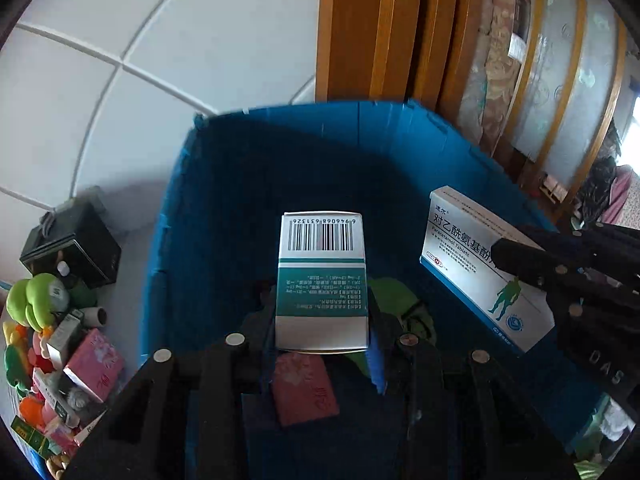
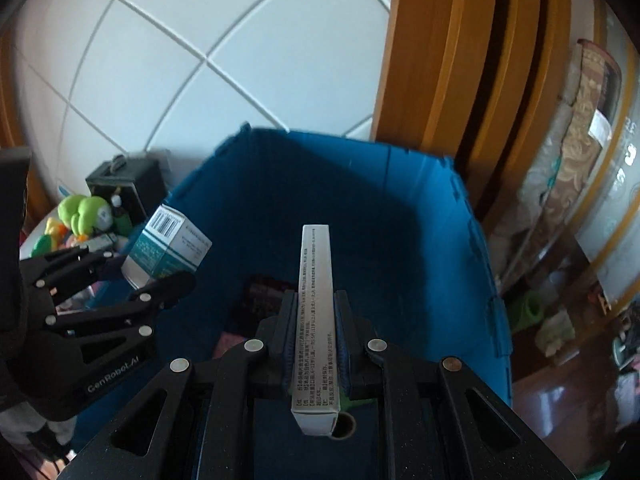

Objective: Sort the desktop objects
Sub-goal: 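Carry both medicine boxes into the blue crate and lower them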

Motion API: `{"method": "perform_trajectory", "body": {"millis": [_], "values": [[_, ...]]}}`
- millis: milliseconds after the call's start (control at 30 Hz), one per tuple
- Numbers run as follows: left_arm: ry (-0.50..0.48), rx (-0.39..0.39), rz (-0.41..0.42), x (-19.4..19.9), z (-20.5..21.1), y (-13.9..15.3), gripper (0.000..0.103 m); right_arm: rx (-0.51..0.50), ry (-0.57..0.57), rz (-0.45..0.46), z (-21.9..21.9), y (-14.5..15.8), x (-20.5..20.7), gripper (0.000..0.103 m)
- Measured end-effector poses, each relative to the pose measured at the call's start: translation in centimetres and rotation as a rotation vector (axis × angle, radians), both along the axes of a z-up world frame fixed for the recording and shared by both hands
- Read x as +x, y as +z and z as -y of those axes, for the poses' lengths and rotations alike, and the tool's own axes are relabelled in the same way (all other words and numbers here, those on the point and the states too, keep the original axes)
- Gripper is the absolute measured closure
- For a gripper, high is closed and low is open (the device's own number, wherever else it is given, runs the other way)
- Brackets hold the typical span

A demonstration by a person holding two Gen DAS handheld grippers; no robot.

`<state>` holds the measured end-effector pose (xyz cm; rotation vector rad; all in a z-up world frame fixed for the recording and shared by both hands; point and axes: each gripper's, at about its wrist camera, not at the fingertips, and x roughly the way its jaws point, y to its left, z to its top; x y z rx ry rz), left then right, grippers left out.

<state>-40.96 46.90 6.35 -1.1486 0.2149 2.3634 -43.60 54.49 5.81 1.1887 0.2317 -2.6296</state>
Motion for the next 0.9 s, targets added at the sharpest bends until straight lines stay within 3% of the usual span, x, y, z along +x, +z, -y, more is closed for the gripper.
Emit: {"method": "perform_trajectory", "body": {"millis": [200,367,433,633,667,700,767,833,900], "values": [[-0.043,-0.212,0.206,-3.1,-4.1,-7.1,0.067,0.054,0.0,0.268,-1.7,-9.8,-5.4,0.086],[-0.045,-0.301,0.424,-3.2,-4.0,-12.6,0.068,0.0,0.041,0.548,-1.9,-16.4,-6.7,0.086],[-0.076,-0.35,0.444,-2.7,-4.5,-13.7,0.067,0.021,0.062,0.588,-1.5,-17.4,-6.3,0.086],[-0.1,-0.38,0.504,-2.0,-4.6,-15.1,0.066,0.026,0.059,0.639,-2.0,-18.4,-6.2,0.086],[-0.102,-0.384,0.52,-2.0,-4.9,-15.4,0.058,0.023,0.057,0.657,-1.9,-18.7,-6.4,0.085],[-0.108,-0.384,0.533,-2.2,-4.8,-15.6,0.04,0.017,0.062,0.689,-1.7,-19.2,-6.5,0.085],[-0.126,-0.375,0.539,-2.1,-5.1,-15.5,0.018,0.02,0.062,0.746,-1.8,-20.4,-6.5,0.085],[-0.131,-0.369,0.53,-2.1,-5.1,-15.6,0.017,0.021,0.055,0.783,-1.9,-20.9,-6.4,0.083],[-0.121,-0.373,0.529,-2.1,-5.1,-15.7,0.017,0.022,0.051,0.804,-2.0,-21.0,-6.3,0.074]]}}
